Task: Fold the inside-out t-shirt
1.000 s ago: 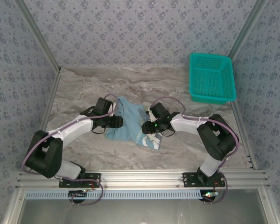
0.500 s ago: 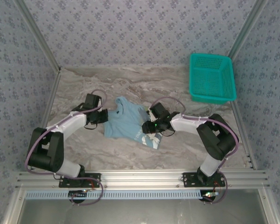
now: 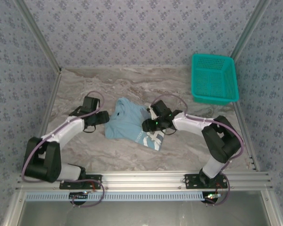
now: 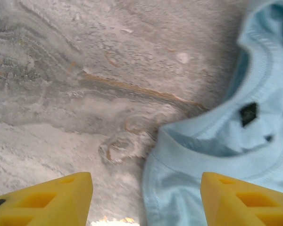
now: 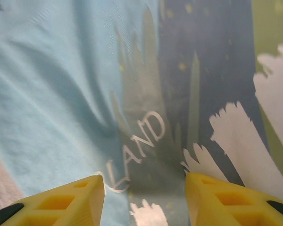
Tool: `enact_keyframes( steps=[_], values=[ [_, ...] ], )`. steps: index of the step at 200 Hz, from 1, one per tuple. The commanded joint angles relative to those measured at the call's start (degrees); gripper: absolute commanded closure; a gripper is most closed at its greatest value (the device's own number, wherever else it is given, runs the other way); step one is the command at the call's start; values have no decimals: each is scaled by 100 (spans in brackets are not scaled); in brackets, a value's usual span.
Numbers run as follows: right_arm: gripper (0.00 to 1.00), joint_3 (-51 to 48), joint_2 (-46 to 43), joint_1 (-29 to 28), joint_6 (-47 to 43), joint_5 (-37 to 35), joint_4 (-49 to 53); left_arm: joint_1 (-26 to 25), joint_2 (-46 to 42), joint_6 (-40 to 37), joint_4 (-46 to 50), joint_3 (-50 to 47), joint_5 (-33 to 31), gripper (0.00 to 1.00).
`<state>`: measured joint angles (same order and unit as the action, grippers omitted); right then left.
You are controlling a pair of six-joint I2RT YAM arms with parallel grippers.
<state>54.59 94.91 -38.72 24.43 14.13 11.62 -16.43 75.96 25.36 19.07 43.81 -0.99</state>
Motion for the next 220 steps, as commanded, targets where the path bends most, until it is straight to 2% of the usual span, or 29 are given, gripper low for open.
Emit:
enact_keyframes(
  steps=[1, 26, 53, 87, 128, 158, 188, 206, 220],
  values=[
    [49, 256, -270, 143, -381, -108, 47, -467, -525, 338, -173, -264, 421, 38],
    [48, 409, -26, 475, -525, -303, 132, -1157, -467, 925, -770, -461, 1112, 38],
    [49, 722, 457, 788, -621, -442, 433, -1605, 132, 1225, -1009, -314, 1142, 38],
    [51, 865, 789, 1143, -587, -592, 1074, -1653, 880, 1024, -866, -63, 1035, 38],
    [55, 274, 574, 1244, -396, -731, 1558, -1588, 1238, 727, -787, 122, 904, 38],
    [56, -544, -55, 833, 229, -619, 1596, -1518, 1533, 332, -653, 503, 832, 37],
    [53, -1131, -950, -124, 1081, -587, 1374, -1395, 1846, -74, -642, 1007, 899, 36],
    [49, -831, -1322, -450, 921, -785, 1361, -1225, 1782, -235, -697, 1235, 941, 35],
    [46, -536, -1491, -453, 613, -892, 1299, -1076, 1551, -294, -774, 1287, 947, 34]
  ],
)
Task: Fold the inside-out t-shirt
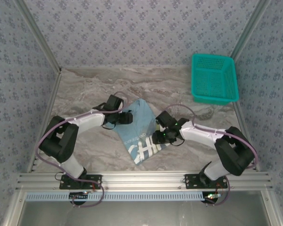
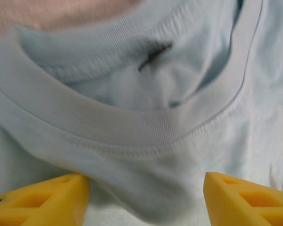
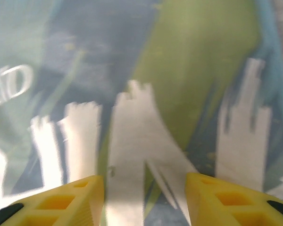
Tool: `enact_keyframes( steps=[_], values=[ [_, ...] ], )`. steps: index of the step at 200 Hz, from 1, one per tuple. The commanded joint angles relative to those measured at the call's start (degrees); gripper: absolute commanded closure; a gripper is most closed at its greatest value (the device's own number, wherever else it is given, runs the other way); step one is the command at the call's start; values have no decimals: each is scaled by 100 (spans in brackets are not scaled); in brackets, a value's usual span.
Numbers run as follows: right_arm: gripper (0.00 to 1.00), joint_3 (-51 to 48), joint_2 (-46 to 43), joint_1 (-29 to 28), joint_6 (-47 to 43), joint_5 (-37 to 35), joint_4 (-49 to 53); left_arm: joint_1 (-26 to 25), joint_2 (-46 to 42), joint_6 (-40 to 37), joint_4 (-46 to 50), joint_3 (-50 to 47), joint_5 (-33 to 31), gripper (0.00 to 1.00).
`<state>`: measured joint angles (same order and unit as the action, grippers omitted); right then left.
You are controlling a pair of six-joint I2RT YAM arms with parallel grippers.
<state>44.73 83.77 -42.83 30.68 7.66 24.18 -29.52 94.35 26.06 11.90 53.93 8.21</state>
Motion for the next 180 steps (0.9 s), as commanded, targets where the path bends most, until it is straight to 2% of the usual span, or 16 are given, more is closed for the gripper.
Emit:
enact_keyframes(
  steps=[1, 25, 55, 82, 97, 123, 180],
  values=[
    [46, 480, -382, -33, -37, -259, 34, 244, -313, -365, -61, 271, 21, 34],
    [40, 845, -124, 466, -631, -262, -870, 625, -1012, -57, -293, -190, -331, 30],
    [36, 1988, 1175, 1027, -1261, -149, -1112, 1173, -1307, 711, 58, -573, -248, 30],
    [36, 3105, 2225, 1220, -1746, -36, -894, 1129, -1292, 1015, 103, -711, 125, 32],
    [38, 3463, 2638, 1300, -1828, 167, -820, 1039, -1212, 1109, 97, -762, 138, 37],
    [42, 3802, 3124, 1292, -1837, 370, -909, 941, -970, 1173, 74, -786, 87, 45],
    [47, 4175, 3745, 1233, -1856, 580, -878, 775, -391, 1171, -14, -727, -204, 46]
  ],
)
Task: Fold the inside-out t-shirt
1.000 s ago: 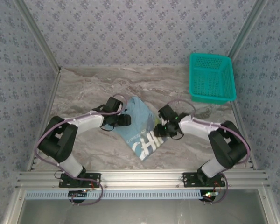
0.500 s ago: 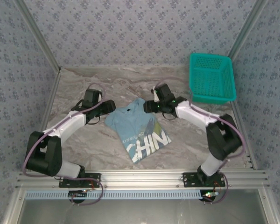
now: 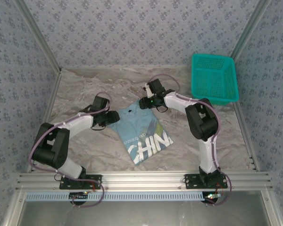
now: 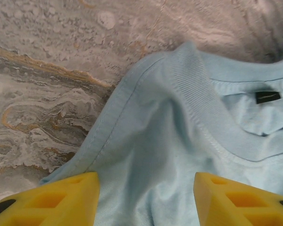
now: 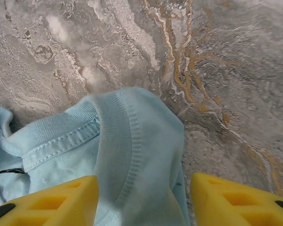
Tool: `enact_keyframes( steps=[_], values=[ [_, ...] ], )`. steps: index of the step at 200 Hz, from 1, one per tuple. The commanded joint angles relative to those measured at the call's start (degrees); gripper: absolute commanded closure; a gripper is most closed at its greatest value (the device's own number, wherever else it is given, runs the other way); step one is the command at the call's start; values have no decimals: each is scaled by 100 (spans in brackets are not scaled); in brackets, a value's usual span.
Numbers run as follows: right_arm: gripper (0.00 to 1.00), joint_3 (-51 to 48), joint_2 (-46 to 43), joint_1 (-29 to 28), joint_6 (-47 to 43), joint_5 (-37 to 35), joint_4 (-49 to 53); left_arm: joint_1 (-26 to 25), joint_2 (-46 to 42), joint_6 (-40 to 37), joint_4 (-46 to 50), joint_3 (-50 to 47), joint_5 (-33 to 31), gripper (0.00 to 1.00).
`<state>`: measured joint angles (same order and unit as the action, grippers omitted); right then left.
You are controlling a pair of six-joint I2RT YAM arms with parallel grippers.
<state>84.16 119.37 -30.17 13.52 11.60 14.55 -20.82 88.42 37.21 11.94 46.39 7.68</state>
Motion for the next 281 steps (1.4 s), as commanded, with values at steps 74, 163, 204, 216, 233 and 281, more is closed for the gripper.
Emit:
enact_keyframes(
  steps=[74, 163, 204, 216, 233, 281],
  values=[
    [76, 303, 271, -40, -102, 357, 74, -98, 318, 85, -369, 23, -106, 78],
    [96, 399, 241, 21, -258, 347, 228, -115, -384, 21, -670, -144, 16, 96],
    [100, 417, 139, 98, -323, 380, 263, -250, -782, -38, -764, -114, 202, 98],
    [100, 426, 148, 108, -339, 381, 289, -295, -847, -65, -796, -126, 211, 96],
    [100, 426, 157, 118, -341, 384, 319, -313, -901, -113, -826, -148, 180, 93],
    [100, 377, 157, 115, -325, 388, 321, -279, -609, -173, -401, -120, -258, 92]
  ],
)
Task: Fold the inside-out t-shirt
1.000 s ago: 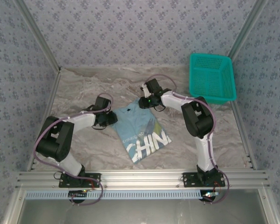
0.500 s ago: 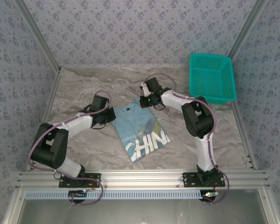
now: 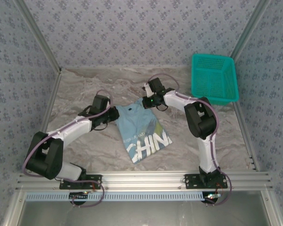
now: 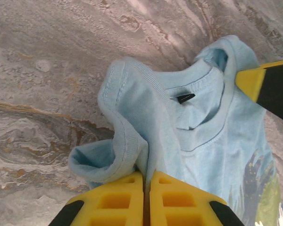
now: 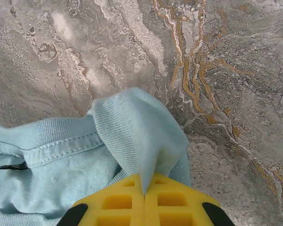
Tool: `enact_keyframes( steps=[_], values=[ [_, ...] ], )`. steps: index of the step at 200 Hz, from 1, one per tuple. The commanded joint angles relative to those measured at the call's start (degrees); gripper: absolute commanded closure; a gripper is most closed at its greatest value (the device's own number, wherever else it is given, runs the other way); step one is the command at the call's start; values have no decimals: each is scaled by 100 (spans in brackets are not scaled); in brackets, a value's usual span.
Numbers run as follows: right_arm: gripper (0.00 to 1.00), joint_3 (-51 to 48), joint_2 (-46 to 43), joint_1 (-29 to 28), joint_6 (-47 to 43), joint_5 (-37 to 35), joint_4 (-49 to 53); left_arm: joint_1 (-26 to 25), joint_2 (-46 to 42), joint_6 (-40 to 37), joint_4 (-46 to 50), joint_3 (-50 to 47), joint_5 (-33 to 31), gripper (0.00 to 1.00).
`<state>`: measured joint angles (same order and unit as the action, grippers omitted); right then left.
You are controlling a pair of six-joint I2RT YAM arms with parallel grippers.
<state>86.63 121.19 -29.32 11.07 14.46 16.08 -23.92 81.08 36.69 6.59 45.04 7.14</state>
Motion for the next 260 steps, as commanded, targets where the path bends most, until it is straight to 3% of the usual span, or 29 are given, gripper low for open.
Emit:
enact_keyframes(
  steps=[1, 86, 108, 128, 181, 233, 260],
  values=[
    [100, 133, -25, 31, -79, 106, 168, 34, 140, -123, 129, 15, -204, 92],
    [100, 73, -35, 39, -50, 145, 117, 87, 819, -363, 165, 209, -298, 79],
    [100, 56, -33, 33, -44, 155, 99, 85, 892, -401, 197, 273, -320, 67],
    [100, 44, -34, 32, -35, 166, 85, 89, 884, -448, 202, 295, -417, 64],
    [100, 22, -25, 36, -35, 158, 71, 83, 848, -549, 132, 333, -291, 88],
    [100, 36, -29, 45, -43, 147, 82, 55, 119, -527, -223, -11, -17, 99],
    [100, 30, -40, 49, -44, 143, 81, 61, -14, -515, -918, -243, 549, 100]
  ],
)
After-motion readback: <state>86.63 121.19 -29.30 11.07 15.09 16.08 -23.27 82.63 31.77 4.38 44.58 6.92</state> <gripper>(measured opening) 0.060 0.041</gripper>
